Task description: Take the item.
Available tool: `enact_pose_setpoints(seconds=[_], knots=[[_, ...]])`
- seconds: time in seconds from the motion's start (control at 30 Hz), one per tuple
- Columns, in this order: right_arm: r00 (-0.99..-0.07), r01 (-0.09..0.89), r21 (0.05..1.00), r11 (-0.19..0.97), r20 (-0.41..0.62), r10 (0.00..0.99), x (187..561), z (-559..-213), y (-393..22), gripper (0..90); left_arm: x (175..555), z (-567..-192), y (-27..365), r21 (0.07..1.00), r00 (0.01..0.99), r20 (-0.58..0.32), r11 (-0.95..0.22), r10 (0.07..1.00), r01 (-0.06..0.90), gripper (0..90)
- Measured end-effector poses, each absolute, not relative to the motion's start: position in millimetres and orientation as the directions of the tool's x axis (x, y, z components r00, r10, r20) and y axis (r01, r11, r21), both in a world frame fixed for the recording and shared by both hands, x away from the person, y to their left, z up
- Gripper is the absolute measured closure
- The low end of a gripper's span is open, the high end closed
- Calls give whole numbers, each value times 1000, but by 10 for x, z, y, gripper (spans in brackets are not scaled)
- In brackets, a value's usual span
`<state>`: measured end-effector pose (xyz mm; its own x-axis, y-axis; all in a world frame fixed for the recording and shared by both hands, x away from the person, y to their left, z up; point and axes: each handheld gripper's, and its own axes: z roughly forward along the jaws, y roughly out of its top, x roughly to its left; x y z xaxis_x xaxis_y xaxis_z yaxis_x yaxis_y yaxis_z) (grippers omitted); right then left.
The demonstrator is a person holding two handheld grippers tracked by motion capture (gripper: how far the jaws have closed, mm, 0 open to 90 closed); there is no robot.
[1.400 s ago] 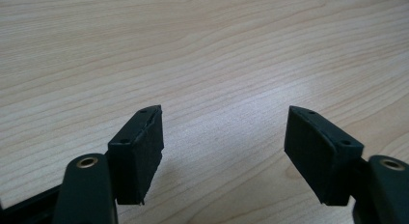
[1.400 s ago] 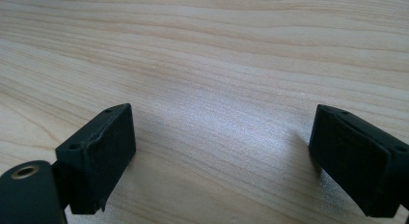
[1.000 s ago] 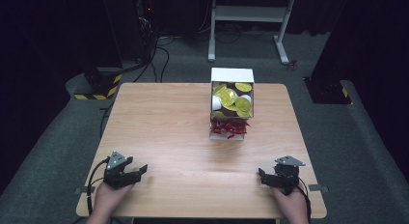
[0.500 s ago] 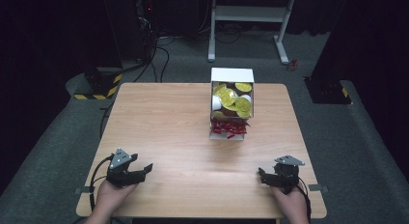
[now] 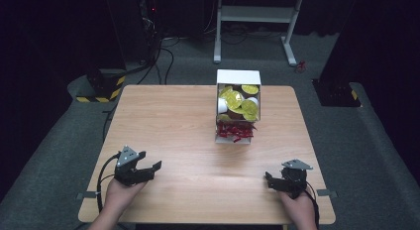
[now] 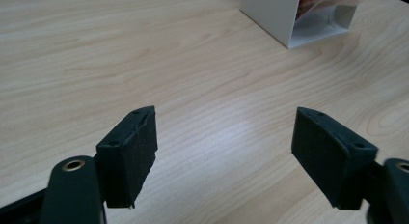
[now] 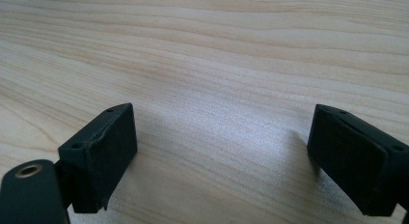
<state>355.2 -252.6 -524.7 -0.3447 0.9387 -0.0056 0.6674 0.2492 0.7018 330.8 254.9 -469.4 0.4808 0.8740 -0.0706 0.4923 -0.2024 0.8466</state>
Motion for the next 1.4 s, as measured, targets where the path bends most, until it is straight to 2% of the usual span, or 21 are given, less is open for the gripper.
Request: enact_pose_setpoints(seconds=[0.53,0.73,1.07,1.4], knots=[[-353,659,705,261,-15,935,3560,-5247,-2532,110,3547,-4589,2197,859,479,-59,-200,876,472,277],[-352,667,701,254,-4,936,3540,-5243,-2526,114,3566,-4503,1983,855,492,-32,-231,870,464,322],[-356,664,702,257,-5,935,3538,-5244,-2526,114,3609,-4436,1783,862,519,-15,-252,855,439,322],[-357,662,703,258,-7,934,3539,-5245,-2527,114,3676,-4388,1725,879,533,-34,-228,846,418,305]])
